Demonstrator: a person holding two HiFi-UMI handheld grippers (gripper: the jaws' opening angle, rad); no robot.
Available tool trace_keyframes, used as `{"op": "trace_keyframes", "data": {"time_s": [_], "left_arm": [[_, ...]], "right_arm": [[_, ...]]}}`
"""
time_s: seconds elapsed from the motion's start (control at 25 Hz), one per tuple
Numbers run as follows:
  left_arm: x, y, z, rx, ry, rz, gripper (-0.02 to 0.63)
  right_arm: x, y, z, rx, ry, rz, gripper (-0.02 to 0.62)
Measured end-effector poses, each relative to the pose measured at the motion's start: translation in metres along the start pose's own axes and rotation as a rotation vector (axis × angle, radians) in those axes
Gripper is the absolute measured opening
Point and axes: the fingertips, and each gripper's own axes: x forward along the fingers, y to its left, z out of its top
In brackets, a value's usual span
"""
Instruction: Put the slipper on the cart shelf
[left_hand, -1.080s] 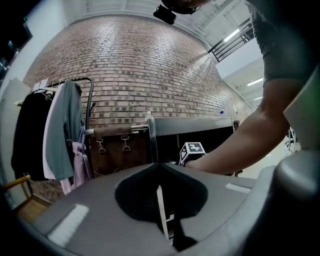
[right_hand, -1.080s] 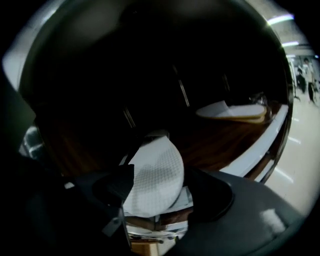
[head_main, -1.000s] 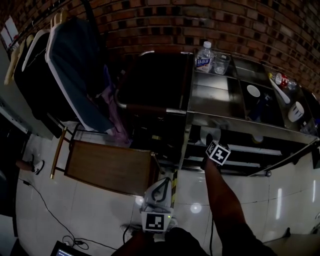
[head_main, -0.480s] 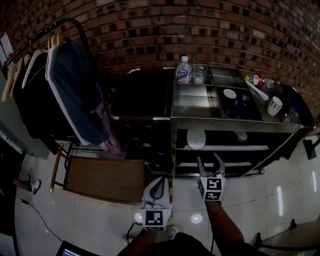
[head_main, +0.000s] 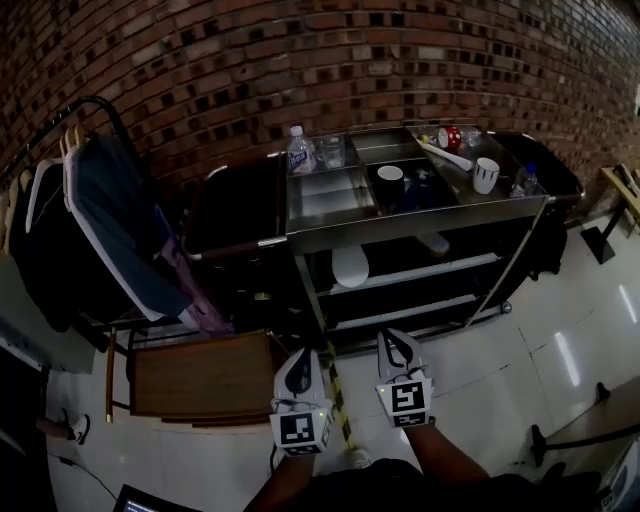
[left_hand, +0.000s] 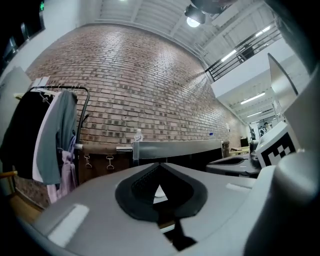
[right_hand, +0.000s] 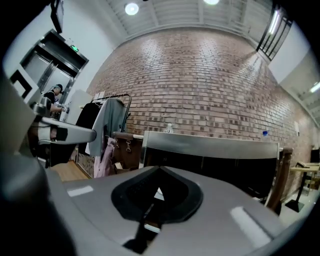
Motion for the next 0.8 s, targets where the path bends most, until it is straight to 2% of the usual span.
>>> {"op": "trace_keyframes", "data": {"time_s": [0.32, 0.8], "left_arm": [[-0.017, -0.005, 0.014, 0.025, -0.017, -0.015, 0.012], [-0.021, -0.003, 0.027, 0.025, -0.042, -0.008, 0.011]], "right_arm": [[-0.030, 0.029, 0.020, -0.026, -0.028, 0.029, 0.002], [-0.041, 0.033, 0.032, -0.017, -0.058, 0.007, 0.002]]}}
